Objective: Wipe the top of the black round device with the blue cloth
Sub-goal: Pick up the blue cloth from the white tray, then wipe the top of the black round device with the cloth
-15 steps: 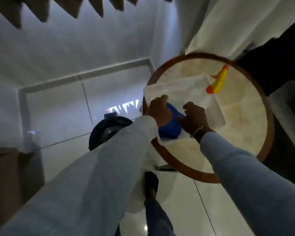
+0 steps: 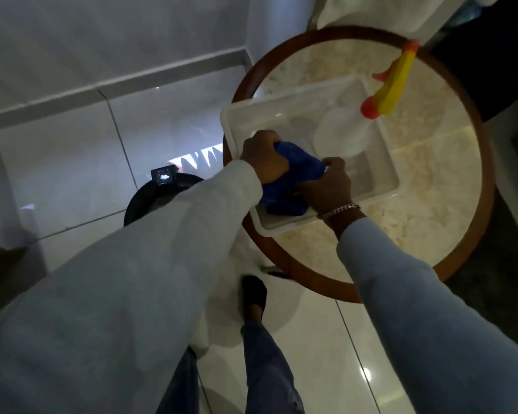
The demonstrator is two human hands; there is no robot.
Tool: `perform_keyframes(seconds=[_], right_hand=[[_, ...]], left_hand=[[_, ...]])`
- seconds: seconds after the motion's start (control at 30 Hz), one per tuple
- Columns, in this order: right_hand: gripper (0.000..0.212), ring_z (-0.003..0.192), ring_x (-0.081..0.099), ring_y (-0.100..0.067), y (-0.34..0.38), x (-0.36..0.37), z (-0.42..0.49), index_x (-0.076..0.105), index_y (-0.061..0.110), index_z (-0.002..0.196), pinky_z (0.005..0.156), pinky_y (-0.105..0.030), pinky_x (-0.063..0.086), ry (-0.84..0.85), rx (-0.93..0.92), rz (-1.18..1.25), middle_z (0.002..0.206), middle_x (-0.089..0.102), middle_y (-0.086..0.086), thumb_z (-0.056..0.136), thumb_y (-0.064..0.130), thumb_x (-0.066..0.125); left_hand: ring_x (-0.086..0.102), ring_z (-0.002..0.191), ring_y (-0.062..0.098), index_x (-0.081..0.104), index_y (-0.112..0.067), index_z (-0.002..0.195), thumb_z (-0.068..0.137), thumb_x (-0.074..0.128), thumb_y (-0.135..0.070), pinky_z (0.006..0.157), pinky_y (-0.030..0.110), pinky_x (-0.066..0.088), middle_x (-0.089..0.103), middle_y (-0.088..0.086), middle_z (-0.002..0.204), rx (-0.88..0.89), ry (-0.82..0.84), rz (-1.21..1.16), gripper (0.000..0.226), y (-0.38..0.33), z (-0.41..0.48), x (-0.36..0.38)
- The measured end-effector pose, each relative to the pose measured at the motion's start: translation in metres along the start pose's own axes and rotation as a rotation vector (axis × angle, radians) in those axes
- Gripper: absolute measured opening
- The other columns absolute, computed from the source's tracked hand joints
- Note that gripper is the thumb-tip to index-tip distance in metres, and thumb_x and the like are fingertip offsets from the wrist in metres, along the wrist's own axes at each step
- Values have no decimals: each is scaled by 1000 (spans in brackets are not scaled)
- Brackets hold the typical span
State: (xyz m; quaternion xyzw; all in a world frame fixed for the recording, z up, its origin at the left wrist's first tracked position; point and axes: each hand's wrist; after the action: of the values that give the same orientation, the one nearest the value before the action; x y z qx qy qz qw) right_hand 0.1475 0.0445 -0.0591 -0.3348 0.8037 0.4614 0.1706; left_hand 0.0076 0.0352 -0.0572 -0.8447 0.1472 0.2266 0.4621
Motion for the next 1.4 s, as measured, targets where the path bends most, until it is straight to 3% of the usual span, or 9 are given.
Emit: perform_keyframes(seconds=[0.1, 0.3, 0.5, 0.6, 0.87, 1.0, 1.1, 1.23, 1.4], right_hand=[[63, 97, 63, -28, 18, -14, -16, 51, 6, 120, 80, -41, 57, -16, -27, 132, 110, 64, -13, 64, 13, 81], [13, 81, 68, -26, 69, 20, -56, 65, 19, 83, 75, -45, 59, 32, -301, 133, 82, 69, -2, 72, 17, 72], [34, 86, 66, -22, 57, 146, -81, 64, 7, 108, 69, -26, 55, 133, -409, 106, 96, 70, -8, 75, 11, 70], [42, 93, 64, -21, 14, 206, -81, 56, 12, 116, 76, -31, 57, 165, -336, 119, 107, 67, -9, 76, 9, 71], [39, 85, 57, -13, -50, 283, -9, 56, 7, 120, 68, -14, 48, 172, -221, 99, 100, 59, 1, 82, 3, 64], [39, 105, 58, -29, -50, 289, 16, 56, 6, 119, 87, -35, 49, 154, -334, -81, 109, 61, -8, 81, 4, 65], [54, 127, 45, -32, -54, 304, 12, 45, 9, 135, 105, -42, 38, -37, -564, -293, 137, 50, -16, 87, 26, 64], [72, 146, 10, -36, -66, 344, 5, 22, 29, 149, 115, -63, 11, -8, -635, -748, 161, 12, -9, 88, 60, 45], [69, 146, 12, -36, -97, 340, -8, 27, 29, 147, 114, -62, 7, -1, -776, -829, 159, 17, -8, 87, 63, 35]], left_hand=[[61, 103, 27, 58, -7, 115, 78, 67, -9, 90, 37, 51, 65, 16, 111, 21, -79, -220, 37, -3, -22, -21], [67, 99, 25, 59, -9, 117, 77, 72, -8, 85, 42, 57, 69, 13, 110, -48, -242, -625, 42, 39, -76, -79], [66, 85, 22, 64, -8, 104, 73, 76, -7, 78, 36, 56, 70, 12, 97, -179, -537, -587, 33, 160, -102, -91], [62, 92, 22, 63, -8, 110, 76, 74, -11, 78, 30, 49, 69, 11, 104, -236, -528, -503, 36, 228, -106, -63], [63, 97, 24, 53, -6, 125, 82, 62, -5, 90, 34, 52, 66, 14, 106, -132, -638, -335, 43, 342, -75, -31], [27, 142, 27, 16, -17, 147, 76, 72, -36, 113, 40, 32, 25, 11, 155, -11, -282, -119, 92, 389, -70, -38], [-15, 146, 20, -13, -17, 148, 62, 75, -58, 118, 38, 0, -15, 5, 160, 81, -13, 188, 129, 405, -55, -39], [-23, 144, 22, -19, -13, 146, 51, 71, -72, 117, 37, -9, -23, 7, 158, 172, 9, 469, 143, 413, -37, -40], [-24, 143, 19, -19, -15, 146, 50, 69, -75, 117, 36, -8, -20, 6, 159, 185, 15, 468, 143, 414, -36, -44]])
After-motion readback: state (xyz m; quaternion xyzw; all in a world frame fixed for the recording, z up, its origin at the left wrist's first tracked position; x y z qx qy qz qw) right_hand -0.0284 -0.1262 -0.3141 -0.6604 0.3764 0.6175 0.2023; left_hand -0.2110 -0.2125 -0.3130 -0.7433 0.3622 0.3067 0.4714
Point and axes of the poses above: each hand's wrist, its own z-axis towards the middle knuckle, its own x-axis out of the palm, y = z × x
